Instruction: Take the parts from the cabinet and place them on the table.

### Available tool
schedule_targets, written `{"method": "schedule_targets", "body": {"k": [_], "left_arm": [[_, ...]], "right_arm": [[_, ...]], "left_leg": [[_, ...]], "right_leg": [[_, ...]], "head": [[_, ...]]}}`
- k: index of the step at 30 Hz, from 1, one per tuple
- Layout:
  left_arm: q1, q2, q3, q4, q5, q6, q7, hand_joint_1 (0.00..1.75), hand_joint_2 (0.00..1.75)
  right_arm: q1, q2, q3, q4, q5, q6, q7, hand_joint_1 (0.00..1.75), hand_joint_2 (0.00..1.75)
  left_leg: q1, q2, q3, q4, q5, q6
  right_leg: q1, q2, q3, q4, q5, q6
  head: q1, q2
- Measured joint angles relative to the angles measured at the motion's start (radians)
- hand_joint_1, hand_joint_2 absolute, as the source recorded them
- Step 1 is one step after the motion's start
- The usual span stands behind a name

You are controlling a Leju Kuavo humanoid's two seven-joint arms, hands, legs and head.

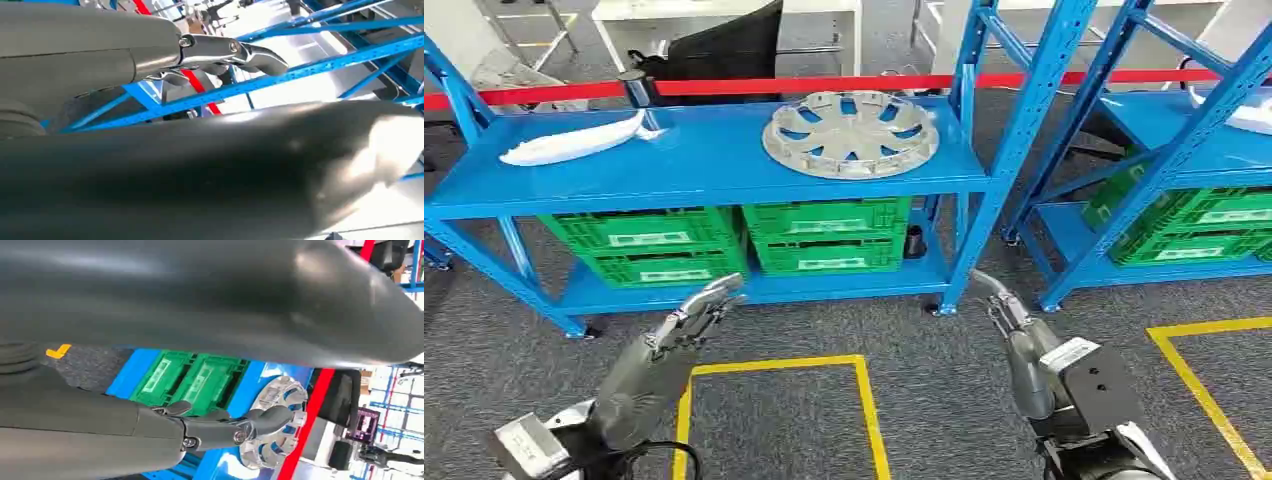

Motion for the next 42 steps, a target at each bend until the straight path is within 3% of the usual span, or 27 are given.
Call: {"method": "schedule_targets", "body": {"k": [31,37,41,42], "left_arm": [[0.019,0.0,0.008,-0.019,-0.015,0.03,0.006,0.0,0.0],[0.019,0.0,0.009,-0.022,-0.021,0.032,0.002,0.0,0.0],[0.02,0.002,0.009,-0.03,-0.028,0.034,-0.006,0.0,0.0],[0.02,0.002,0.009,-0.033,-0.03,0.035,-0.006,0.0,0.0]], "right_arm": [[-0.017,0.0,0.011,0.014,0.072,-0.031,-0.008,0.0,0.0],[-0.017,0.0,0.01,0.014,0.075,-0.032,-0.01,0.0,0.0],[-0.017,0.0,0.011,0.014,0.075,-0.032,-0.011,0.0,0.0],[-0.017,0.0,0.011,0.014,0.075,-0.032,-0.012,0.0,0.0]], "left_leg": [[-0.003,0.0,0.0,0.001,0.0,0.001],[-0.011,0.0,-0.003,0.005,-0.002,0.011],[-0.017,0.0,-0.005,0.008,-0.003,0.024],[-0.014,-0.001,-0.006,0.002,0.0,0.03]], "right_leg": [[-0.003,0.0,0.0,-0.001,0.002,0.002],[-0.009,0.0,0.0,-0.002,0.002,0.01],[-0.014,0.0,0.004,-0.01,0.007,0.023],[-0.014,0.0,0.006,0.004,0.019,0.028]], "head": [[0.0,0.0],[0.0,0.0],[0.0,0.0],[0.0,0.0]]}}
